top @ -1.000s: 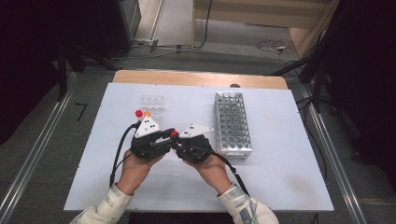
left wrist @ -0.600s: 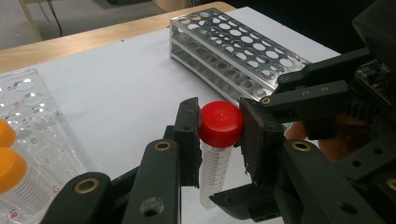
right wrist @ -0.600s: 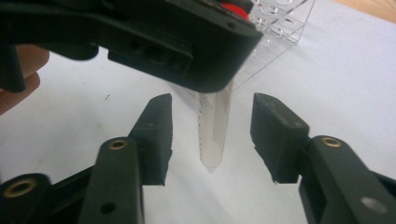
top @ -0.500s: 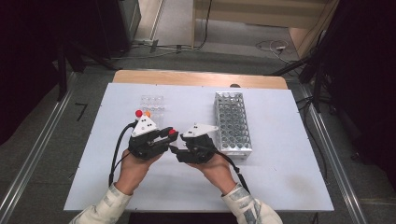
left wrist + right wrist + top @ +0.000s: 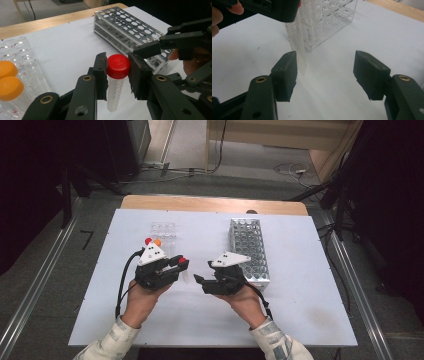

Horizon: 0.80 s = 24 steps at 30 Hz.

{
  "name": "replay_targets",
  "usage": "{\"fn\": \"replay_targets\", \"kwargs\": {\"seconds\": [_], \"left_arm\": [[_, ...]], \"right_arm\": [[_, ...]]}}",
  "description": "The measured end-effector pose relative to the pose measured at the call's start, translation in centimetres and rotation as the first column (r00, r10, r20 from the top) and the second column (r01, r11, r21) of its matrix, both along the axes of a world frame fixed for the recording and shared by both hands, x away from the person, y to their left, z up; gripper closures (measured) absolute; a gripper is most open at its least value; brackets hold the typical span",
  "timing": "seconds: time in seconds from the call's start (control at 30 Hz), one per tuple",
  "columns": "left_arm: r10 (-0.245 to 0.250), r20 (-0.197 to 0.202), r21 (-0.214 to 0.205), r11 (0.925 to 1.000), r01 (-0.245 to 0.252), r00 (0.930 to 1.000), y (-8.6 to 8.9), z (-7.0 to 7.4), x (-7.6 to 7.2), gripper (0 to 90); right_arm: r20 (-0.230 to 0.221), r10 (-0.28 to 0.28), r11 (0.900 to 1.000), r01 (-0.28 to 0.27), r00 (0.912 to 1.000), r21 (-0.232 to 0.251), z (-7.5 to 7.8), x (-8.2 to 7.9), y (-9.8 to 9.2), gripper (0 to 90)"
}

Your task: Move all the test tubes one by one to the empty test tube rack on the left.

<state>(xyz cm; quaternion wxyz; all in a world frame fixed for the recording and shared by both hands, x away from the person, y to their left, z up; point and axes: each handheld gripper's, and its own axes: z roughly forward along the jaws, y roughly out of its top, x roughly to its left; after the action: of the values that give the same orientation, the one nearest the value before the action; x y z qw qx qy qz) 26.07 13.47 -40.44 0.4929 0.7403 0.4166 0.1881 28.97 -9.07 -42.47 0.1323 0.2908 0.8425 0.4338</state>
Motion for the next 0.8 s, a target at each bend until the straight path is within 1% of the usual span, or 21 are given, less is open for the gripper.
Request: {"fn": "replay_targets", "kwargs": {"seconds": [0.13,0.43,0.57,0.8], "left_arm": [[0.005,-0.001,-0.004,1.0,-0.005,1.0,0.2,0.1,0.0,70.2],[0.011,-0.003,-0.017,0.9998,-0.011,0.9999,1.0,0.4,-0.1,70.2],[0.019,-0.002,-0.031,0.9993,-0.019,0.9998,1.5,0.7,-0.2,70.2],[0.027,-0.004,-0.05,0.9984,-0.028,0.9996,2.4,1.1,-0.3,70.2]], "right_arm": [[-0.003,-0.019,0.9997,0.019,0.9998,0.012,0.1,-0.1,-1.1,32.6],[-0.005,-0.058,0.9983,0.058,0.9983,0.012,0.0,-0.2,-3.6,31.0],[-0.002,-0.057,0.998,0.057,0.9984,0.026,0.1,-0.4,-4.2,30.0],[0.018,-0.051,0.998,0.05,0.9985,0.039,0.5,-1.1,-5.1,29.7]]}}
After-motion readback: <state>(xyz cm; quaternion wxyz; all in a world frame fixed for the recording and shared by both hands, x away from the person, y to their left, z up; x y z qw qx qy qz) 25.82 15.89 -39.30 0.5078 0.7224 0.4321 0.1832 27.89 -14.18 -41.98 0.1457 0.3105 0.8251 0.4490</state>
